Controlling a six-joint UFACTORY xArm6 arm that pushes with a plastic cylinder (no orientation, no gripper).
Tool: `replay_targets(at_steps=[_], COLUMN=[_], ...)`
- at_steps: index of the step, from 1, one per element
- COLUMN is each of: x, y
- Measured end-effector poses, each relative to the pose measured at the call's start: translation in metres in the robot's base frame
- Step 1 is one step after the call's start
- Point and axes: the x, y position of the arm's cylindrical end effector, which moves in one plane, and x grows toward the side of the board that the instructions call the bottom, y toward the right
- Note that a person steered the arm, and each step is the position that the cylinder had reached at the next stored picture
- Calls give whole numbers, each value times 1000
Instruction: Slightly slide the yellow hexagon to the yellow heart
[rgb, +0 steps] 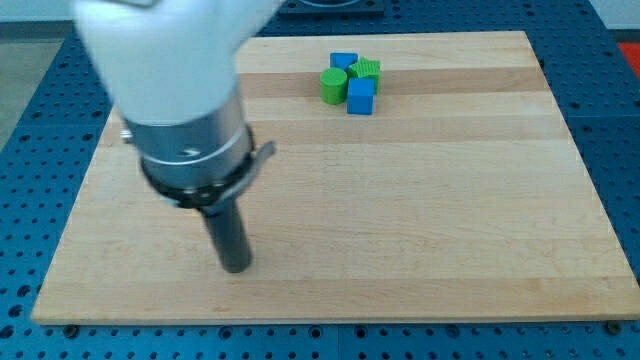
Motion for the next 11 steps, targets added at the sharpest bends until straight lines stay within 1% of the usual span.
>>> replay_targets(at_steps=[1, 2, 3, 5, 7, 9, 10, 11], x=[-4, -26, -49, -55, -54, -76, -57, -36], y=[-53, -60, -49, -35, -62, -58, -58, -24])
